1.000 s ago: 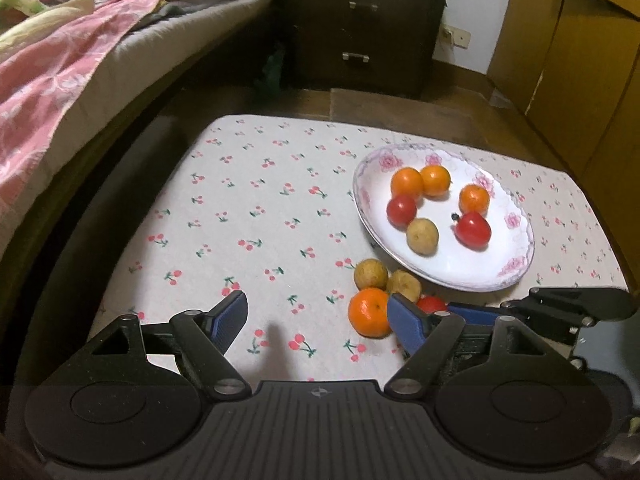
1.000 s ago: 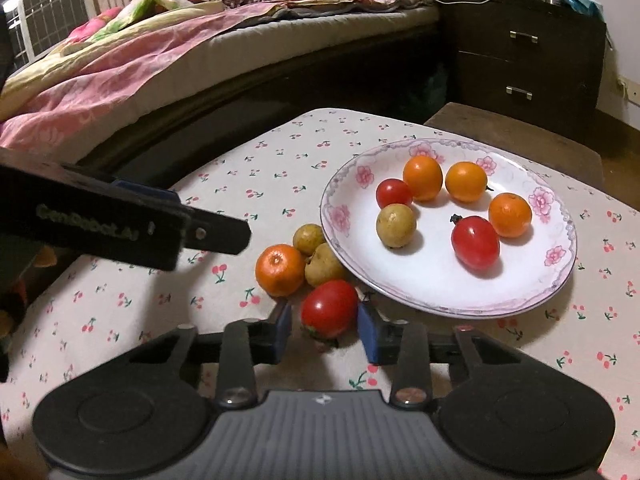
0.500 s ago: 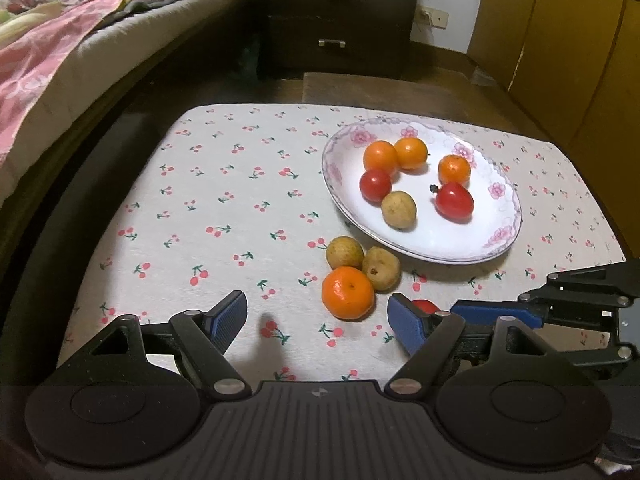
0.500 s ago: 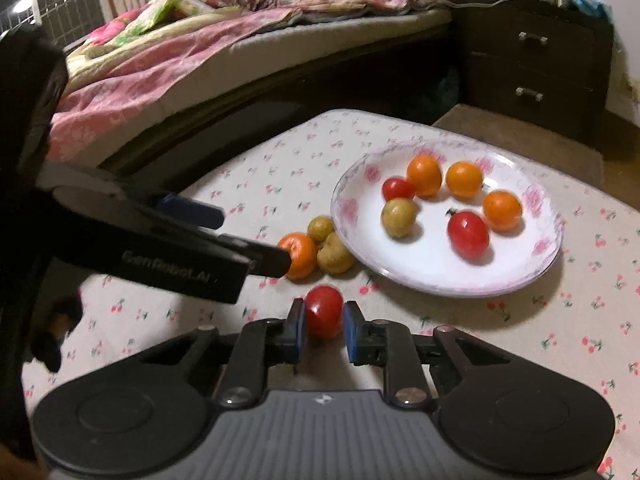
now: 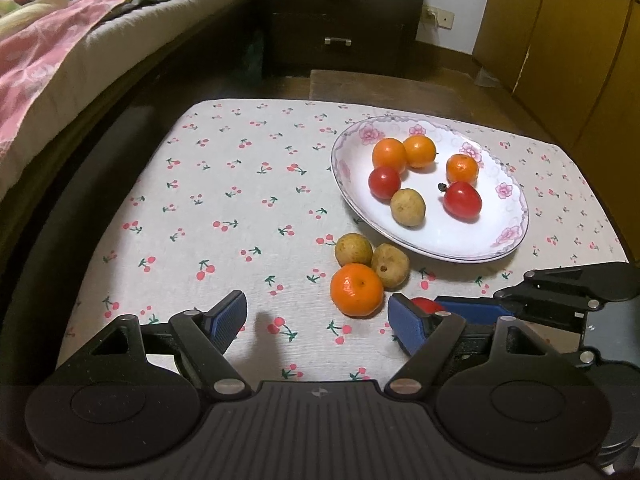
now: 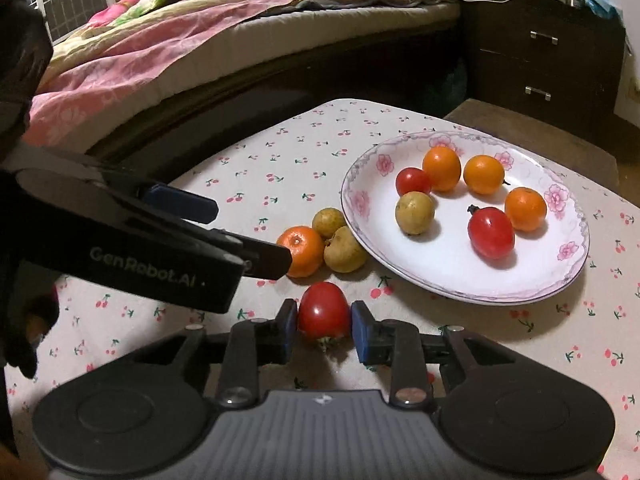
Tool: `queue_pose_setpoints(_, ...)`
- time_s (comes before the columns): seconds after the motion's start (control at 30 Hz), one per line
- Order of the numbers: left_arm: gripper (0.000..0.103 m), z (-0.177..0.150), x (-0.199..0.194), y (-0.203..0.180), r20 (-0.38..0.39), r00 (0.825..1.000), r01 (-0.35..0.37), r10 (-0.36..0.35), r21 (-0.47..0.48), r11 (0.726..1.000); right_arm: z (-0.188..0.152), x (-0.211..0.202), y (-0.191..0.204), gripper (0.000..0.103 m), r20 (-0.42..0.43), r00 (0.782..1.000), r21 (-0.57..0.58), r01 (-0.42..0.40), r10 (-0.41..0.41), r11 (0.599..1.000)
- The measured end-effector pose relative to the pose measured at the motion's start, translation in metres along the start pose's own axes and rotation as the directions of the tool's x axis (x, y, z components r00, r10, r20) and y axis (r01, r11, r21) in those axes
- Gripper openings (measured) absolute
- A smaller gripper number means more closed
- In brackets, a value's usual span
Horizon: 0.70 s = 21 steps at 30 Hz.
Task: Organize fruits
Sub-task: 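Grasp a red tomato with the right tool while the left tool grasps an orange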
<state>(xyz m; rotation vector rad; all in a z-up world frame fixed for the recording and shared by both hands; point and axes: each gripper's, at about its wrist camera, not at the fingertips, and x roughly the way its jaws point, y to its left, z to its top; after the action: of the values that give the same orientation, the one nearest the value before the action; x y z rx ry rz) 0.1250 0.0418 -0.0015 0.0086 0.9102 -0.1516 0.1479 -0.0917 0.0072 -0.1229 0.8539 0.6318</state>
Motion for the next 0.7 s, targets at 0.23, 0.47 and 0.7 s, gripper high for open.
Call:
queue_pose_setpoints(0.23,0.083,-0.002,0.005,-0.008,0.008,1.000,0.020,-0.020,0.035,0.999,-0.004,-0.015,0.000,0.053,-0.013,1.000,-0.020,0.001,-0.001,1.000)
queue_pose_setpoints(0.47,0.075,-0.003,0.022,-0.015,-0.002,1.000,0.026,-0.026,0.047,0.999,-0.013,-0.032,-0.021,0.053,-0.005,1.000,0.058,0.002,-0.002,0.998)
queue_pose_setpoints(0.7,0.066,-0.003,0.029,-0.026,0.026,1.000,0.001,-0.003,0.097,0.995,-0.014,-0.033,-0.025,0.053,-0.016,1.000,0.073,-0.005,0.006,0.997)
